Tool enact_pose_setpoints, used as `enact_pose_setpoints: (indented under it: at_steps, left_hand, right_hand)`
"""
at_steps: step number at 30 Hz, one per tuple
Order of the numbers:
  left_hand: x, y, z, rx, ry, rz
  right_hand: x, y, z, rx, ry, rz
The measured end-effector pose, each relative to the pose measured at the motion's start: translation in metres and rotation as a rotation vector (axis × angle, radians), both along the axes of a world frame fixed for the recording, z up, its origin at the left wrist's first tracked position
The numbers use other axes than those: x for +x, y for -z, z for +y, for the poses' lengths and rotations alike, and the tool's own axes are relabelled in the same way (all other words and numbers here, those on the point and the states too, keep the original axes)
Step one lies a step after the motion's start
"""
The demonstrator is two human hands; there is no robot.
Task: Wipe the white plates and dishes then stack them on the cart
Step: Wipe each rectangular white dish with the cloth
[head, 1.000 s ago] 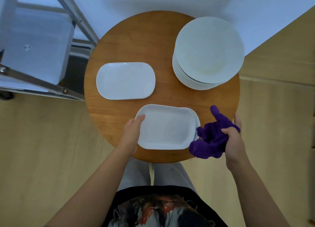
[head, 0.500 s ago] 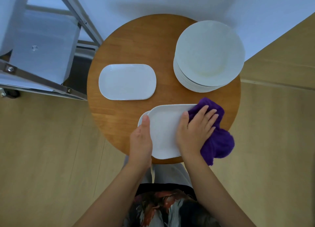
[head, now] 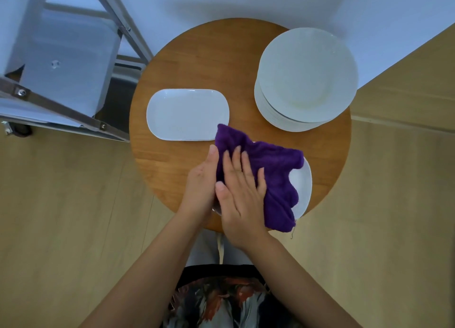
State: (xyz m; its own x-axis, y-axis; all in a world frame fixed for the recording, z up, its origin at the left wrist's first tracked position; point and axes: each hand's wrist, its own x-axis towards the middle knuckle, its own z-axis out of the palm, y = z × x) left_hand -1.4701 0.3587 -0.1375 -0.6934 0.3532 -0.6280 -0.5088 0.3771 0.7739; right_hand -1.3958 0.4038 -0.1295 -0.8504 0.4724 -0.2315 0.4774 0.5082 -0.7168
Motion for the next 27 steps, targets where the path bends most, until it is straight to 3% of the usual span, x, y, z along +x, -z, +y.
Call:
enact_pose_setpoints:
  at_steps: [4, 8, 12, 17, 22, 24, 27]
  left_hand:
    - [-0.004, 0.005, -0.015, 0.003, -0.075, -0.176]
    - [-0.001, 0.006, -0.018, 0.011, -0.178, -0.355]
    - [-0.011, 0.0, -0.016, 0.036, -0.257, -0.384]
    - [-0.02, -0.011, -0.009, 0.081, -0.242, -0.32]
    - [-0.03, -0.019, -0.022, 0.092, -0.168, -0.206]
    - [-0.032, -0.019, -0.023, 0.067, -0.148, -0.171]
    - [-0.033, -0.02, -0.021, 0.047, -0.157, -0.141]
  right_hand:
    - [0.009, -0.003, 0.01, -0.075, -0.253, -0.052]
    - [0.016, -0.004, 0.02, 0.063, -0.476, -0.093]
    - [0.03, -0.007, 0.016, 0.157, -0.602, -0.093]
    - [0.038, -0.003, 0.031, 0.434, -0.595, 0.033]
    - [0.061, 0.002, 0.062, 0.477, -0.68, -0.113]
    - [0.066, 0.001, 0.071, 0.429, -0.66, -0.159]
    - [0.067, -0.006, 0.073, 0.207, -0.372, 0.041]
